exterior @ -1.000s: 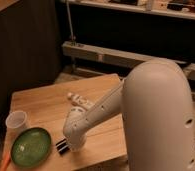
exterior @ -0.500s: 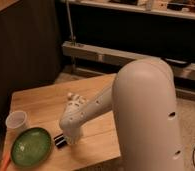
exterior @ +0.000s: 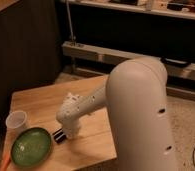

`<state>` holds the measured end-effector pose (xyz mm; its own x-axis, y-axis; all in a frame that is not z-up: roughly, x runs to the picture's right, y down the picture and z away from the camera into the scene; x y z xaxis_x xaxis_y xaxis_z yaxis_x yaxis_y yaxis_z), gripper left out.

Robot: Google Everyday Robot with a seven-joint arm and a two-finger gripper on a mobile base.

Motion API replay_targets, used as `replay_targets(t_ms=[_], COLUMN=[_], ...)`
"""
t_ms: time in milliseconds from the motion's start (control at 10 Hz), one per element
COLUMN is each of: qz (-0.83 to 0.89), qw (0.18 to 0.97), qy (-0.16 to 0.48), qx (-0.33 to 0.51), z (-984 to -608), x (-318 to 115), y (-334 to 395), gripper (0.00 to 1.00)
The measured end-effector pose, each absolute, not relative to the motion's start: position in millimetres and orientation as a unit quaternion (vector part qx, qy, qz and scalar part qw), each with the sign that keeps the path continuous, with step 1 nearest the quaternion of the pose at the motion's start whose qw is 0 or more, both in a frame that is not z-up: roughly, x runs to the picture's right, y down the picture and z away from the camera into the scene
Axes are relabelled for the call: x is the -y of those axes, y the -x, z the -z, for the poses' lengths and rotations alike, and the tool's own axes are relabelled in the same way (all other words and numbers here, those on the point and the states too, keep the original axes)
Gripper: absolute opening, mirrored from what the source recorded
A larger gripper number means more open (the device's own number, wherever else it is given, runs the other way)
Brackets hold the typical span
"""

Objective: Push the eraser across the table

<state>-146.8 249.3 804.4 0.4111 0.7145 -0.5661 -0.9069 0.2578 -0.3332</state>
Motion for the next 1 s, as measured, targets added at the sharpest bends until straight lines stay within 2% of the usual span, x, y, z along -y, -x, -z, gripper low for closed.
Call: replay_targets(t_ms=[1000], qz=[-0.483], qw=[0.806], qy=[0.314], qx=[-0.134], z=[-856], x=[-183], y=[190], gripper=[0.00])
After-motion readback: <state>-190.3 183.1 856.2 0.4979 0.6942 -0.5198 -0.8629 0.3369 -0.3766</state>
